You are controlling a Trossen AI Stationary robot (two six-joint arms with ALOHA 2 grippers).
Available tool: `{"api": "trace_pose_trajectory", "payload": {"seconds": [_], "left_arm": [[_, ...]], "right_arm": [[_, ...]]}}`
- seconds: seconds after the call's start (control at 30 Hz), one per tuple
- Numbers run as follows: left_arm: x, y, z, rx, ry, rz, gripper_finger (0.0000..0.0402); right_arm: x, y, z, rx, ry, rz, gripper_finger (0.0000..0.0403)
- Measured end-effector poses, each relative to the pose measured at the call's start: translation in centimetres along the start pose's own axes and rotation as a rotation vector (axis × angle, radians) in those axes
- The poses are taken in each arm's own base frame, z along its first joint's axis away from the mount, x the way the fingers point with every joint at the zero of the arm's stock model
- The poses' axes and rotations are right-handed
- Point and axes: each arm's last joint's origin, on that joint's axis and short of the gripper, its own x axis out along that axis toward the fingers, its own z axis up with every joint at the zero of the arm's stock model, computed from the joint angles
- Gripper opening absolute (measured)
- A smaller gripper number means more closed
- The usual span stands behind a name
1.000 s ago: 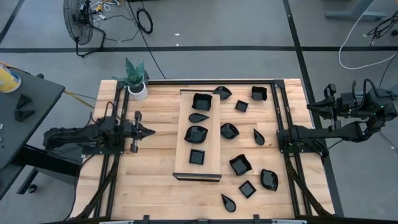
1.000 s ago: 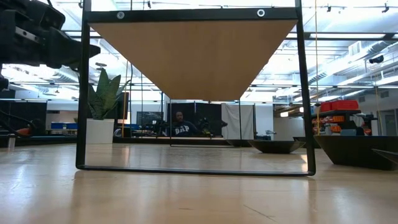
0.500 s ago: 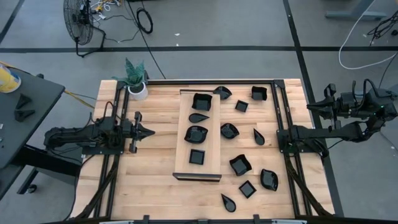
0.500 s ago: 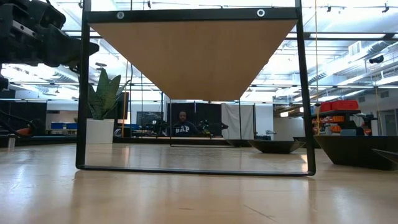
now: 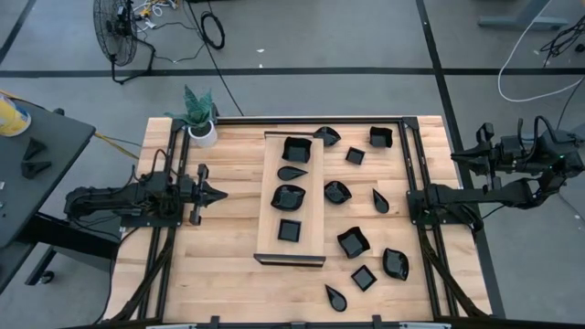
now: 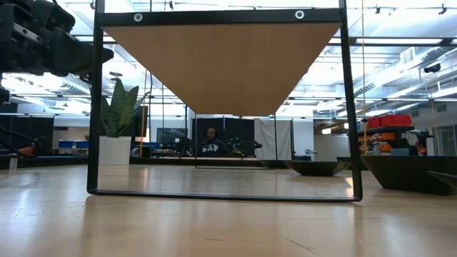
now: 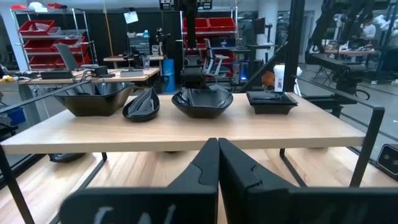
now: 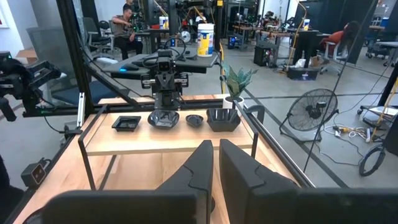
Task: Pick & Place Mini shaped plates
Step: Stack the distorted square plate on top of the distorted square plate on the shelf
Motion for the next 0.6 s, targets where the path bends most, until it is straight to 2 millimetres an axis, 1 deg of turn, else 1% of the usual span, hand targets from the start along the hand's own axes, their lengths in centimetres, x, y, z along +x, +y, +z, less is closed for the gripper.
{"api": "trace_pose_trajectory", "payload": {"seconds": [0.6], "left_arm": [[0.0,0.01,0.09,0.0,-0.009,0.003,0.0003]], "right_arm": [[0.01,0.0,0.0,0.0,0.0,0.0,0.0034]]}}
